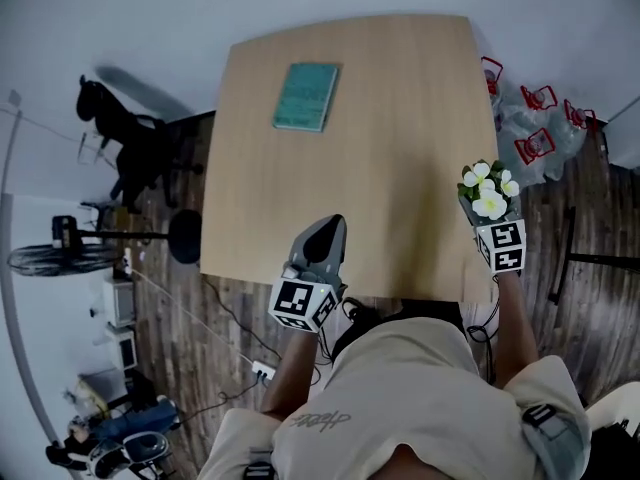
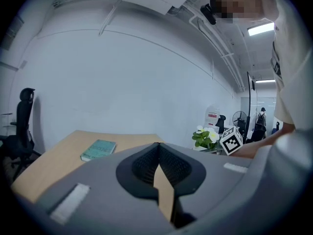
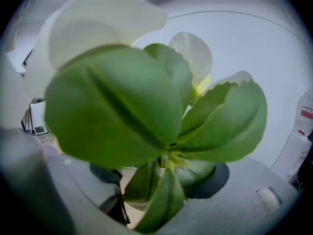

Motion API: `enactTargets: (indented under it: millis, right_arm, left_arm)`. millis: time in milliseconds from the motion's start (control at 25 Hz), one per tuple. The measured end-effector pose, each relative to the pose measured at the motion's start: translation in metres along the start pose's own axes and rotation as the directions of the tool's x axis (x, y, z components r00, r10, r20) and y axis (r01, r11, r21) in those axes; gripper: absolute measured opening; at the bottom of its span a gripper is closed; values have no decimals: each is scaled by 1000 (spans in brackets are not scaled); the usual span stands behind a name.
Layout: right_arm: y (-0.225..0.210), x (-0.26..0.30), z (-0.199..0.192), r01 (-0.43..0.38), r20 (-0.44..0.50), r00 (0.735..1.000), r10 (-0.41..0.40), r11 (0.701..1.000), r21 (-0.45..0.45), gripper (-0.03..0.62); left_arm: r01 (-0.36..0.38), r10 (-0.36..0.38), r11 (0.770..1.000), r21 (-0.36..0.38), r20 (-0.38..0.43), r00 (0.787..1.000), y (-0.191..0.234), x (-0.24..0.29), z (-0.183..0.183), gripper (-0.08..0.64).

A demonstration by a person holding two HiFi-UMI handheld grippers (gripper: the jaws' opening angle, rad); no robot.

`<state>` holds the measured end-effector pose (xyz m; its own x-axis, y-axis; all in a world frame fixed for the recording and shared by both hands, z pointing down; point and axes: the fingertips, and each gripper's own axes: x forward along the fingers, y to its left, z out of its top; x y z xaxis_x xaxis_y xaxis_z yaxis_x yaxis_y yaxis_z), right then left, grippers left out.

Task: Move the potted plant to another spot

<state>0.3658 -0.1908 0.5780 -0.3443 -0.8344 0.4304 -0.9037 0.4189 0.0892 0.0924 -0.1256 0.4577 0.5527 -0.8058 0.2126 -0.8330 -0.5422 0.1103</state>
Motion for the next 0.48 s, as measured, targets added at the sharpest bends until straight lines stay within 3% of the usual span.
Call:
enactTargets:
  millis: [480]
  right_arm:
    - [115, -24, 52, -55, 32, 998, 57, 996, -74, 339]
  left_arm:
    - [-177, 181, 982, -67, 58, 982, 84, -144, -17, 20]
